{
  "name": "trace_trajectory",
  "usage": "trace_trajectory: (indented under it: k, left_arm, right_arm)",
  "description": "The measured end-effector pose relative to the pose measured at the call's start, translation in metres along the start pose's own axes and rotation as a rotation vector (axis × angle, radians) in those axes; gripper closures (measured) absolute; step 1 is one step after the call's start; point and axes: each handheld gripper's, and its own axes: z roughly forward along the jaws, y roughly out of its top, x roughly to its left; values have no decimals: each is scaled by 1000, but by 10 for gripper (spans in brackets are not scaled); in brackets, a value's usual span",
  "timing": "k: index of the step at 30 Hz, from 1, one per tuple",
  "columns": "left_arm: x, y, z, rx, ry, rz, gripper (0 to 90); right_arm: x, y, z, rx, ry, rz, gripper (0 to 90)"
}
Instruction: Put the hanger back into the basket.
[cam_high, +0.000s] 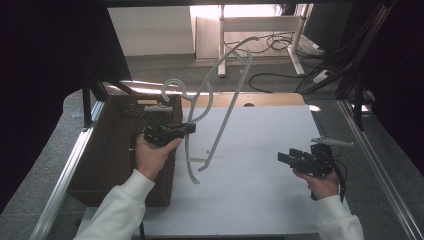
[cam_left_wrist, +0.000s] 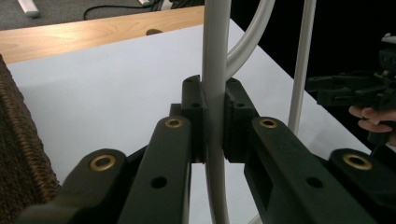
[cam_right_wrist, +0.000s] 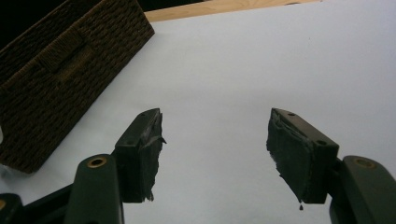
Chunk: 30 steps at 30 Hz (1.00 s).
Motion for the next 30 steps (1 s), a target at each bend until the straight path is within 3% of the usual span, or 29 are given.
trace_trajectory:
  k: [7, 10, 18, 30]
  left_arm:
    - [6, 6, -14, -7, 18, 8, 824]
    - [9, 8, -21, -12, 4, -1, 823]
    - [17, 11, -39, -16, 33, 11, 823]
    - [45, 5, -75, -26, 76, -8, 823]
  right_arm:
    - [0, 0, 0, 3, 0, 3, 365]
    - [-1, -1, 0, 6, -4, 0, 365]
    - [-1, -1, 2, 14, -4, -4, 358]
    - [-1, -1, 3, 21, -3, -5, 353]
